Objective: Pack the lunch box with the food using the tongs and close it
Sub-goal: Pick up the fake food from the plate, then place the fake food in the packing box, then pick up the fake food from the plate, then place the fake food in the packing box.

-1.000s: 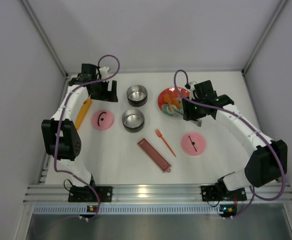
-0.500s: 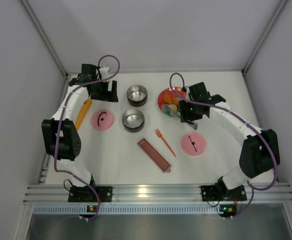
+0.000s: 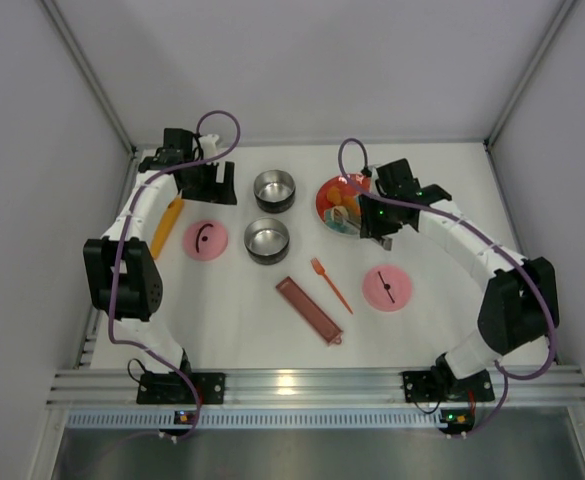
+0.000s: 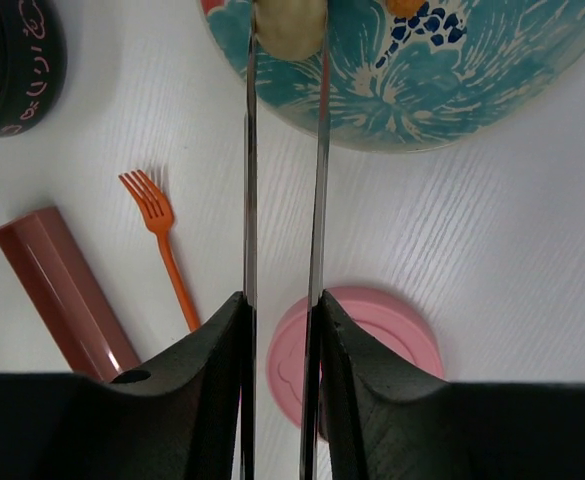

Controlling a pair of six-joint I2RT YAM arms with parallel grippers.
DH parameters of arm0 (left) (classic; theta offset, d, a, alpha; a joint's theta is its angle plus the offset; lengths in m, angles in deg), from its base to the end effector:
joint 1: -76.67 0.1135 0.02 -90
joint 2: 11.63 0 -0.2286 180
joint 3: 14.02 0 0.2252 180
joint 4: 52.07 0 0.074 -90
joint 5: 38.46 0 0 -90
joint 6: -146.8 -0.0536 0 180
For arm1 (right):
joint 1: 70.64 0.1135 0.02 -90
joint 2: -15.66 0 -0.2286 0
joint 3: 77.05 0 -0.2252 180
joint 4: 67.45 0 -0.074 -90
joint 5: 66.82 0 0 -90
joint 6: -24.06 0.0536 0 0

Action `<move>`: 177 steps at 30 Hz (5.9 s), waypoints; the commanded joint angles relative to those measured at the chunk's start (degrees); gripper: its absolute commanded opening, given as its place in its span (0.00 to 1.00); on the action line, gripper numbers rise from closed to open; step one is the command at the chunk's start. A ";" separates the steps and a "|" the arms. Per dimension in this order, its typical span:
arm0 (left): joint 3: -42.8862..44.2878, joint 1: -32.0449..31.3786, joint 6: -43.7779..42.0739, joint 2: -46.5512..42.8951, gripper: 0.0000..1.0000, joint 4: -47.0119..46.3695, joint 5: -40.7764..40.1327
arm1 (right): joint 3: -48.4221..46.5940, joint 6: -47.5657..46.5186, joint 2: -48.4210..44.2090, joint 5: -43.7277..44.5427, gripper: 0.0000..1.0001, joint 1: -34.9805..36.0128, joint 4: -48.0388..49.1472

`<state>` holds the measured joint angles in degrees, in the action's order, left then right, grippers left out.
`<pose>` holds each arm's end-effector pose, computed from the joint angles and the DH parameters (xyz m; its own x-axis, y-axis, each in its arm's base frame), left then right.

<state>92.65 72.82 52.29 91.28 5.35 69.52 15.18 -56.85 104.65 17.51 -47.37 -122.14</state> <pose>0.3679 -0.0413 0.2504 -0.7818 0.1276 -0.6103 0.3088 0.9296 -0.2013 0.2850 0.1283 0.2318 -0.8214 -0.1821 -0.5405 -0.3182 0.9328 0.1693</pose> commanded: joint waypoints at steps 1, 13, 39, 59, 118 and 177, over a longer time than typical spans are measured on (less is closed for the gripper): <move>-0.69 -0.27 -0.06 -0.87 0.92 -2.07 0.22 | -3.89 -0.47 -3.46 -0.48 0.21 1.34 0.40; -0.43 -0.27 1.08 -0.78 0.94 -2.51 0.39 | -8.27 -5.64 -6.72 -4.34 0.22 11.24 -1.02; -3.15 0.78 2.40 -1.58 0.96 -1.90 -0.84 | -16.11 -8.03 10.68 -2.77 0.38 22.79 3.21; -3.15 0.87 2.05 -1.40 0.96 -1.81 -0.66 | -20.06 -7.41 2.60 7.06 0.44 21.39 -2.15; -5.18 0.87 2.67 -2.02 0.96 -2.78 -3.56 | -11.70 6.21 6.37 8.76 0.20 5.56 10.15; -6.67 1.40 -0.93 -6.23 0.97 -2.43 -9.72 | -33.77 1.99 18.77 3.47 0.48 12.24 11.30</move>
<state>85.53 73.95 52.79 88.90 3.67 60.80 -13.93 -53.53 129.53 20.52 -33.93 -111.15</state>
